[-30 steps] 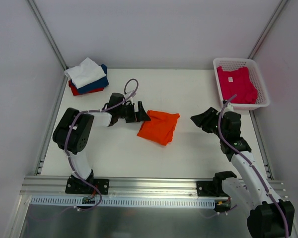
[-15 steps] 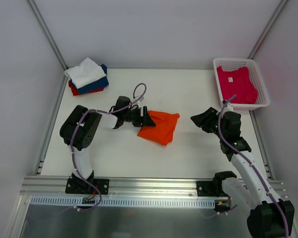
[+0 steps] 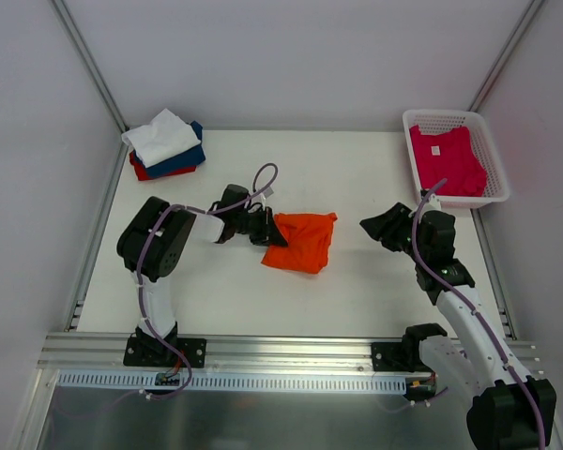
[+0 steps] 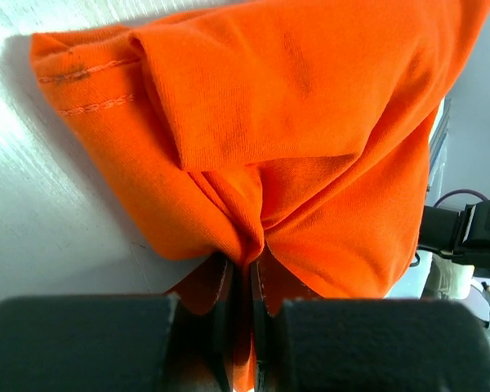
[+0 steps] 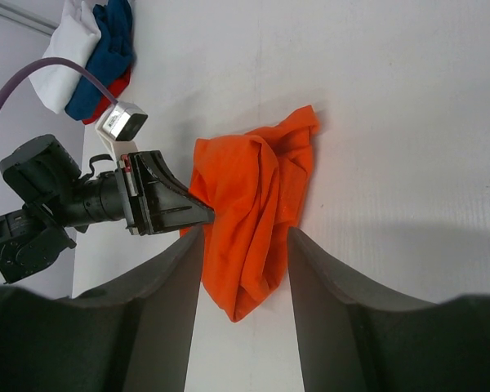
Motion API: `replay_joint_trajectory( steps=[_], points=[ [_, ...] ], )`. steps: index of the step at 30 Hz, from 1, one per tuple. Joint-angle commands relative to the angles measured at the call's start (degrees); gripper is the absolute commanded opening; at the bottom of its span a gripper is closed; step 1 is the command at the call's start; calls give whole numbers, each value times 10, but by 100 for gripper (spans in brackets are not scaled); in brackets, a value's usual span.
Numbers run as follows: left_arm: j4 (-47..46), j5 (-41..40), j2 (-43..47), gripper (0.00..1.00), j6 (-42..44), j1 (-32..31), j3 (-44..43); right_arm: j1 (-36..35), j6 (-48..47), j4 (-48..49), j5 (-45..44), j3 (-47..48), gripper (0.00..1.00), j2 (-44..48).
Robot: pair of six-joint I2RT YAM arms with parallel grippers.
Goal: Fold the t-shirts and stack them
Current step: Neatly place the folded tshirt to the corner
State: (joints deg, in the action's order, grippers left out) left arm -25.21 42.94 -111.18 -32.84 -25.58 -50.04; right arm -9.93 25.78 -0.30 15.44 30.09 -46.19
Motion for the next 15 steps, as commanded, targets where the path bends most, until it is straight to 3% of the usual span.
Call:
replay_joint_trajectory(
  steps=[1,15],
  points=[
    [74,-30,23,0,33,-9,-36,-2,7,18,-1,0,48,5],
    [283,-105,16,0,116,-8,-348,-3,1,25,-7,-12,48,3]
  ],
)
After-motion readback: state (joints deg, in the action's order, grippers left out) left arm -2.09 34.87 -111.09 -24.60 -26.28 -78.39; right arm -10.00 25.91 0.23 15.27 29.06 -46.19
